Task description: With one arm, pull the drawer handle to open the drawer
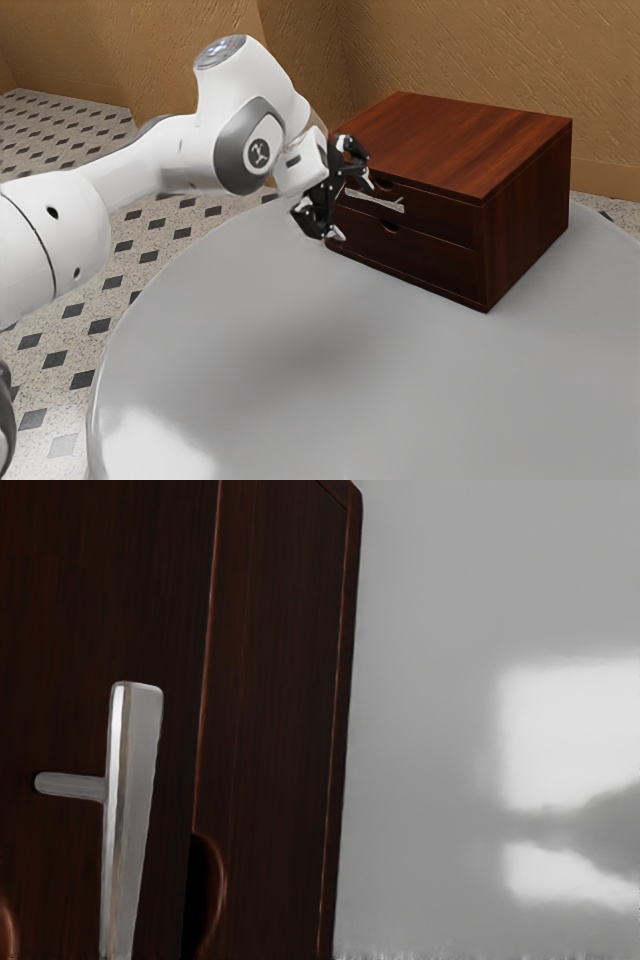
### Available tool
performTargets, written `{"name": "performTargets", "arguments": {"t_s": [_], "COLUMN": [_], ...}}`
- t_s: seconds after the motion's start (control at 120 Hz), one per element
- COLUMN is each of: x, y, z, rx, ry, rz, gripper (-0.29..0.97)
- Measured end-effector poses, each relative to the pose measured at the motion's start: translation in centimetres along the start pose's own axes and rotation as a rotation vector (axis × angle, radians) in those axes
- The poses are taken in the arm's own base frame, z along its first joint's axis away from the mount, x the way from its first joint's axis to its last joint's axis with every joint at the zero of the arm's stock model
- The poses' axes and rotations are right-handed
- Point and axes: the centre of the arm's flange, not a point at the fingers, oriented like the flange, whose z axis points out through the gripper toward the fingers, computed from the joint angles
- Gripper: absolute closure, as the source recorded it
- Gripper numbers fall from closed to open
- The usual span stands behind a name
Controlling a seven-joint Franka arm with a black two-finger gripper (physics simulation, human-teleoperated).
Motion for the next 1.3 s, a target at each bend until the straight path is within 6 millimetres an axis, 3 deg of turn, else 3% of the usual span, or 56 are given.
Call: {"name": "performTargets", "arguments": {"t_s": [0.333, 0.492, 0.742, 0.983, 1.142, 1.3], "x": [-0.1, -0.1, -0.7, -0.8, -0.8, -1.0], "y": [0.0, 0.0, 1.1, 2.7, 4.0, 5.9], "z": [2.6, 2.0, 0.6, 0.4, -0.9, -1.5], "rx": [-0.039, -0.038, -0.06, -0.092, -0.093, -0.105], "ry": [0.004, 0.002, 0.004, 0.009, 0.012, 0.013], "rz": [0.003, 0.005, -0.008, -0.016, -0.022, -0.031], "gripper": [0.0, 0.09, 0.07, 0.0, 0.04, 0.0]}}
